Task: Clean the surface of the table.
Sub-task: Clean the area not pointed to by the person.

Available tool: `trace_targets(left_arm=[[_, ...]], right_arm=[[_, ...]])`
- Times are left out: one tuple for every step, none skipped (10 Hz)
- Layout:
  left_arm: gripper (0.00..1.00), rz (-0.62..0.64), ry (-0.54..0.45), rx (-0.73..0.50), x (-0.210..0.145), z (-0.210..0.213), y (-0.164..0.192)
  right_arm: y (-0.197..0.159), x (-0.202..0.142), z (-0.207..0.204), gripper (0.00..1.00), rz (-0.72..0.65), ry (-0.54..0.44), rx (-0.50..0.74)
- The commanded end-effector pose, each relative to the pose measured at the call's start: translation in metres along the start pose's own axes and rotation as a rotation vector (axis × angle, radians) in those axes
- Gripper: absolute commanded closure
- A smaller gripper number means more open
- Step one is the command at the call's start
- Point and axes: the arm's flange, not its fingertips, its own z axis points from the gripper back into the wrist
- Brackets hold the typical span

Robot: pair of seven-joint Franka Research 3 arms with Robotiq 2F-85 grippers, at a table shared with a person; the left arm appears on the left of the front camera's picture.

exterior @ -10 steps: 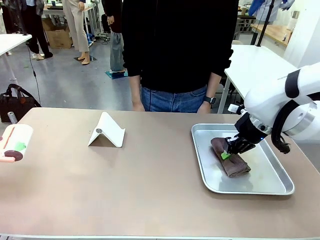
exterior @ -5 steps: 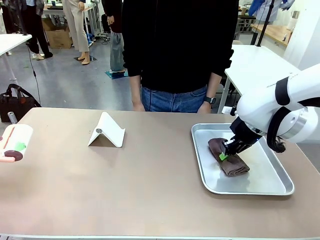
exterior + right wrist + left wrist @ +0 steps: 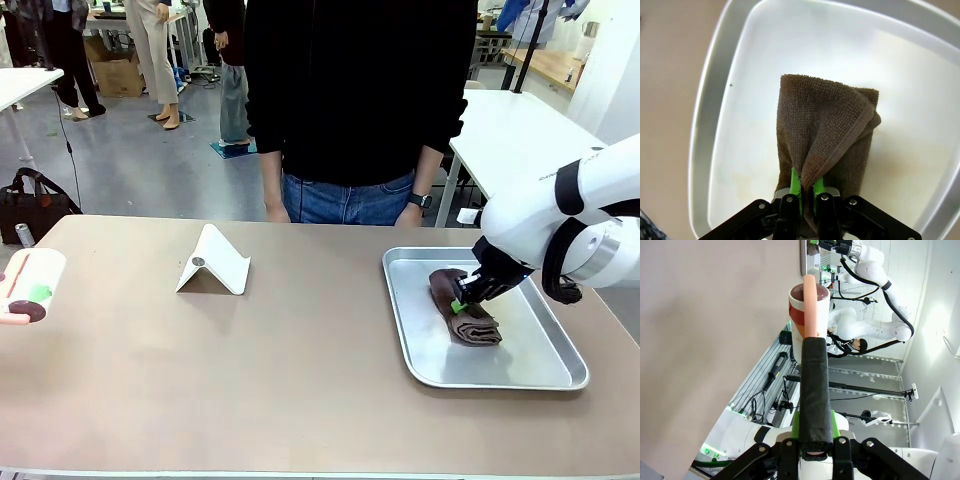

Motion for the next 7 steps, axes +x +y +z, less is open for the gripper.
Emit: trace_targets(left_arm=[[0.78, 0.005, -0.014, -0.021, 0.0, 0.0, -0.006], [0.78, 0.005, -0.014, -0.021, 0.0, 0.0, -0.006], [0.78, 0.005, -0.014, -0.021, 0.0, 0.0, -0.006], [0.78, 0.005, -0.014, -0.021, 0.0, 0.0, -0.006], [0.78, 0.005, -0.014, -0.021, 0.0, 0.0, -0.006], [0.78, 0.005, -0.014, -0.021, 0.0, 0.0, -0.006], [0.78, 0.005, -0.014, -0.021, 0.0, 0.0, -0.006]], right_arm=[[-0.018, -0.002, 0.01, 0.89, -0.056, -0.041, -0.045], [-0.024, -0.003, 0.018, 0.89, -0.074, -0.062, -0.042], [-0.03, -0.006, 0.025, 0.89, -0.092, -0.075, -0.05], [-0.04, -0.008, 0.035, 0.89, -0.111, -0.087, -0.06], [-0.049, -0.013, 0.046, 0.89, -0.134, -0.1, -0.063], [-0.056, -0.015, 0.05, 0.89, -0.15, -0.105, -0.067], [-0.061, -0.017, 0.055, 0.89, -0.163, -0.112, -0.068]])
